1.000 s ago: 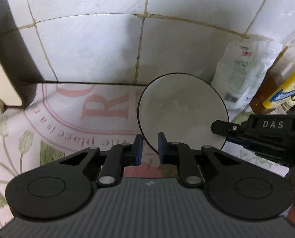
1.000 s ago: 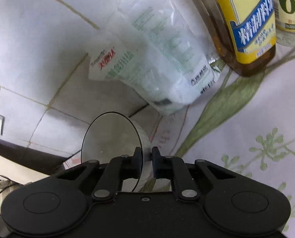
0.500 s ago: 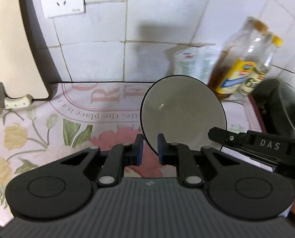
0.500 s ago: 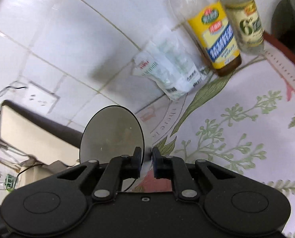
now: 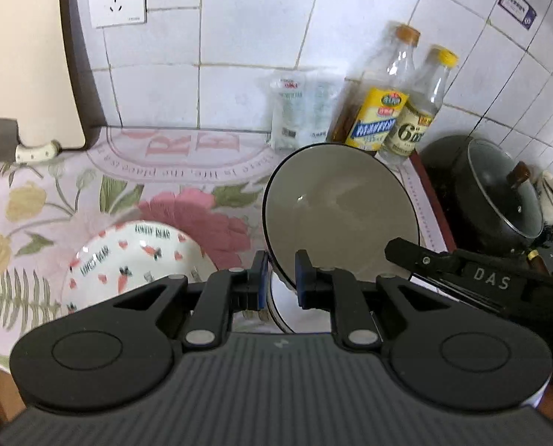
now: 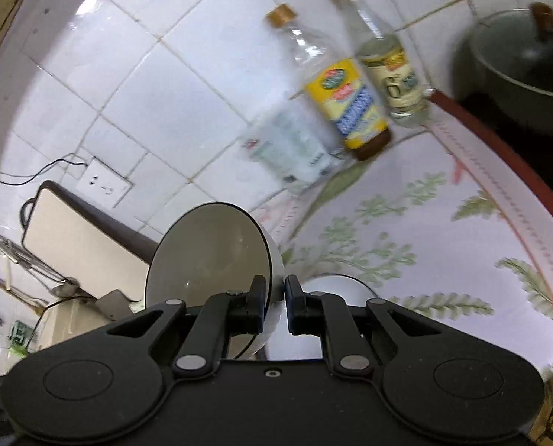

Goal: Organize plates and bowls
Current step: 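Carry the third bowl with both tools and lower it onto the bowl stack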

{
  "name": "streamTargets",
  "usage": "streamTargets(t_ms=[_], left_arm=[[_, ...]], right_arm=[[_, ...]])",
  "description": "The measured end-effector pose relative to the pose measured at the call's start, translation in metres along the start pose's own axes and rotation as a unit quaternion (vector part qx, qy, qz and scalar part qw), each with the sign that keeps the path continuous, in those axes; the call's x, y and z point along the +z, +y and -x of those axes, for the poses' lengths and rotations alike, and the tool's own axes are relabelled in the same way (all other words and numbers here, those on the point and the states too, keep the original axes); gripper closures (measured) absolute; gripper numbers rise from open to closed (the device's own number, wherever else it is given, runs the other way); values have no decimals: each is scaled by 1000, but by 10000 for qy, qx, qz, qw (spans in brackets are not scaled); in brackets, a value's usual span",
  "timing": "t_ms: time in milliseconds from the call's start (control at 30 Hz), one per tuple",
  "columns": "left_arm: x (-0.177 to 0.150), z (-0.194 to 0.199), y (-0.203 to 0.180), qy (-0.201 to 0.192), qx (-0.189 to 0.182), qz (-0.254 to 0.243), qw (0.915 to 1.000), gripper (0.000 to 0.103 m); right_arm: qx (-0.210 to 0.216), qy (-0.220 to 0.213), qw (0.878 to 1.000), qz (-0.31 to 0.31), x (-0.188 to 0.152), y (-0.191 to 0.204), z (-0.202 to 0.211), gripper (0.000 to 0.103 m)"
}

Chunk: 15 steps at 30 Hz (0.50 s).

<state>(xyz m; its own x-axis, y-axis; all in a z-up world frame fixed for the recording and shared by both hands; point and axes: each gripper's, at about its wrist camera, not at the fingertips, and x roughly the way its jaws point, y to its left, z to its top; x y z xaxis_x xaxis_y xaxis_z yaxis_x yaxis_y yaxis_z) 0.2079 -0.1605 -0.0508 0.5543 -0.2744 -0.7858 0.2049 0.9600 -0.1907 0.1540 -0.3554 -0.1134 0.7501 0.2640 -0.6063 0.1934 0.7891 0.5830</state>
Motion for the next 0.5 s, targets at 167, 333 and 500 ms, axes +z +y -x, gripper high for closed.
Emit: streamTargets(t_ms=[167,333,500], left_arm=[[-18,-8,-11,124,-1,20,9999,90],[-28,-24,-19,223,172,-91,9996,90],[-30,-41,-23,415,247,-247,9985,90]], right_arm=[[-121,-31,9999,60,-8,-16,9,88],[-206,9,9995,234,-17,-28,1,88],[-449,9,9981,421,-26,-32,-12,88]])
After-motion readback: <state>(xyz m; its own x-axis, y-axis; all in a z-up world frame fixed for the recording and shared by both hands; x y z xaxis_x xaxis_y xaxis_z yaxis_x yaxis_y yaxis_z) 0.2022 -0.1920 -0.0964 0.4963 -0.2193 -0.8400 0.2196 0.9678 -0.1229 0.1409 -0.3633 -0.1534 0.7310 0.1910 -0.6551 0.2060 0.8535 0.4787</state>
